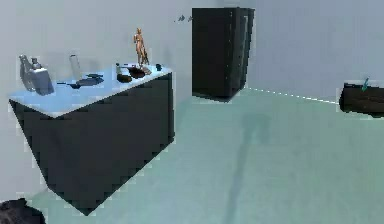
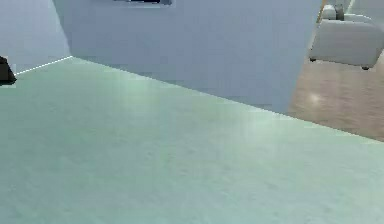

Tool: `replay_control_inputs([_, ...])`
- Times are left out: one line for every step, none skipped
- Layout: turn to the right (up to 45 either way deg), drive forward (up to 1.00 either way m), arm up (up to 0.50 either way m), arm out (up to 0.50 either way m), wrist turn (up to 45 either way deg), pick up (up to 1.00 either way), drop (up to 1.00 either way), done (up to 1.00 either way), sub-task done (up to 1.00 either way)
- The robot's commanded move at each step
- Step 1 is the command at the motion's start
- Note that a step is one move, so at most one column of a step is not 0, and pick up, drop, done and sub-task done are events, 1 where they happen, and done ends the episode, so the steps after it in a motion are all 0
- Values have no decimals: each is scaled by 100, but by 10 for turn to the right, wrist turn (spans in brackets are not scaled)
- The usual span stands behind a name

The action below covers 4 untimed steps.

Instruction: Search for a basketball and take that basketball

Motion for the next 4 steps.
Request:
replay_control_inputs([-450,0,0,0,0,0,0,0,0])
replay_control_inputs([-450,0,0,0,0,0,0,0,0])
replay_control_inputs([-450,0,0,0,0,0,0,0,0])
replay_control_inputs([0,100,0,0,0,0,0,0,0])
